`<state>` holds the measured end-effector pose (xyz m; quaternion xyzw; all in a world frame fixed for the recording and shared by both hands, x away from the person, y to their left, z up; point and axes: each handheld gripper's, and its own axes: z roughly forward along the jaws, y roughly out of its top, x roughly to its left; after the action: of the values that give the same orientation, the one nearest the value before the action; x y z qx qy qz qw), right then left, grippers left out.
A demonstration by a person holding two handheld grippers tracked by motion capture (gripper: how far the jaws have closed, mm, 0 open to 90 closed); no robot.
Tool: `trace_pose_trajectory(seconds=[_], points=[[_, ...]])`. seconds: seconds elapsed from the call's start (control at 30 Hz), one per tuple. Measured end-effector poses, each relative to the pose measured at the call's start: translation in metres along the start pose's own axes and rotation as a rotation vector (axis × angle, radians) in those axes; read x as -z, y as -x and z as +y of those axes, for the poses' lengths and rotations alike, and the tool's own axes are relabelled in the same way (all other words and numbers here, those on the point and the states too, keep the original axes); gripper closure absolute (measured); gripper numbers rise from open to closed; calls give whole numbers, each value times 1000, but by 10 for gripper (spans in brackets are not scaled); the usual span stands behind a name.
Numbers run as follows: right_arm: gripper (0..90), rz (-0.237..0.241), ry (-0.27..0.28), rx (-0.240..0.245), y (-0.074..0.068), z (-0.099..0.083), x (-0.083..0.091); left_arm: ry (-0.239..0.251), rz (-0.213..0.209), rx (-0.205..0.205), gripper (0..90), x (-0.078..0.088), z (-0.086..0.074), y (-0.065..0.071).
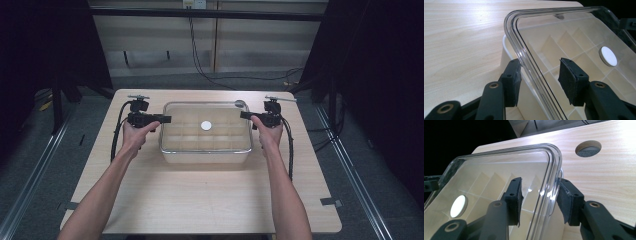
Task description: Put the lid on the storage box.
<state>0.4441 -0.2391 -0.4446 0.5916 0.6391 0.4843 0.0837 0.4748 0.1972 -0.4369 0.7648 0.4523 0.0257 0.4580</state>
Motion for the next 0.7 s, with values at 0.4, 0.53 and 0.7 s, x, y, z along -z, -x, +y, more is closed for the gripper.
trace_pose_trajectory(seconds=[0.4, 0.53, 0.7], points=[[535, -57, -28, 43, -2, -3, -6, -15, -1, 14, 502, -4, -6, -2], [509, -62, -48, 39, -1, -5, -9, -25, -18, 20, 488, -6, -9, -3], [490, -67, -40, 49, -1, -6, -8, -26, -27, 19, 475, -7, -12, -4]])
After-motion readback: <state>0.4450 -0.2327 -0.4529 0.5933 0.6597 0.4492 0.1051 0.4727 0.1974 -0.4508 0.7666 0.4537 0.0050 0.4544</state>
